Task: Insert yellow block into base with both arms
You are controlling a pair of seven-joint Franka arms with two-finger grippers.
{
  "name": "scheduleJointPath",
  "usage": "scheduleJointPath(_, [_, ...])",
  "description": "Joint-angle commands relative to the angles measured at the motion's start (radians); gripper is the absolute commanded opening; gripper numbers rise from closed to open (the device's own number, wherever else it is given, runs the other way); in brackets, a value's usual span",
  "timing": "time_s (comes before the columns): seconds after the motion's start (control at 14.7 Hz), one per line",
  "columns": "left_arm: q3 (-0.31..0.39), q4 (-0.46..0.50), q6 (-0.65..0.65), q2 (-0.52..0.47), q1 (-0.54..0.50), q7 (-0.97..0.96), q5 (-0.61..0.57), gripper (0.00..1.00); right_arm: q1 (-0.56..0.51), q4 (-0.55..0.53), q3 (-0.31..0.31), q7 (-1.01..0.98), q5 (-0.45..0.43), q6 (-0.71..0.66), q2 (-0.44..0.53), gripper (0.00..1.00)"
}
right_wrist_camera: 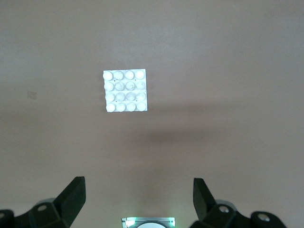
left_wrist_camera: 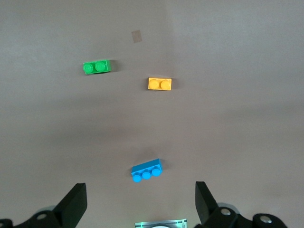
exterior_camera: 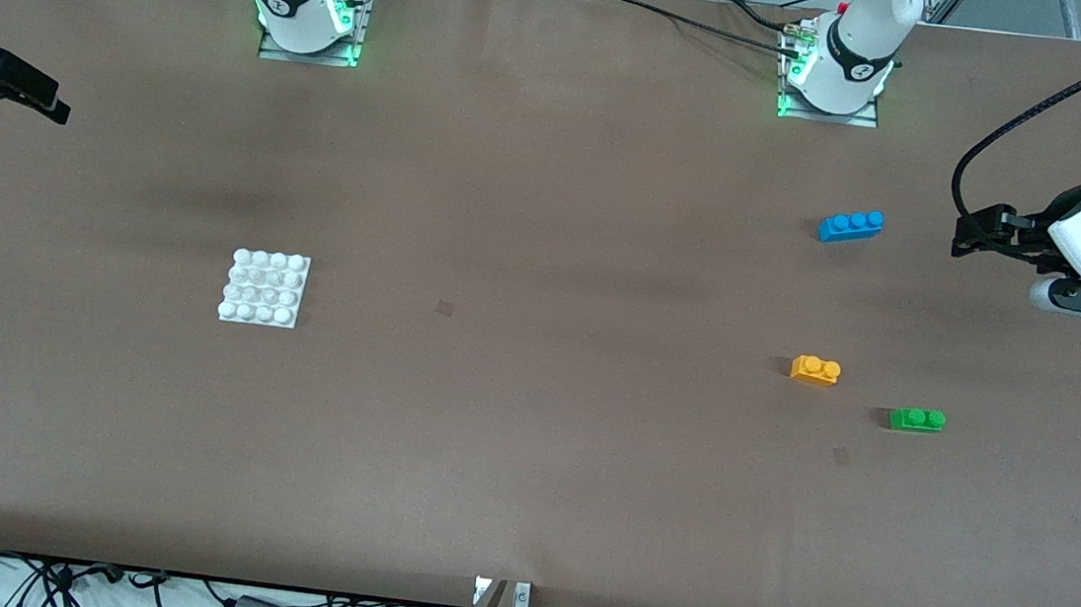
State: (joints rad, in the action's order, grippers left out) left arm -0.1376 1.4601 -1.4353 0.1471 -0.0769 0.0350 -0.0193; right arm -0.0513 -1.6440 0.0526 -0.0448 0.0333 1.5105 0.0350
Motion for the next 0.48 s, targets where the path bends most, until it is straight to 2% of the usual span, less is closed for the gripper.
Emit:
scheduleJointPath(0.0, [0.0, 0.0, 0.0, -0.014, -0.011, 0.019, 0.019, 1.0, -0.015, 0.003, -0.01, 0.0, -0.013, -0.013, -0.003, 1.0])
scheduleJointPath(0.41, [0.0, 0.0, 0.003, -0.014, -0.012, 0.02, 0.019, 1.0, -0.009, 0.01, -0.01, -0.006, -0.036, -0.013, -0.01, 1.0])
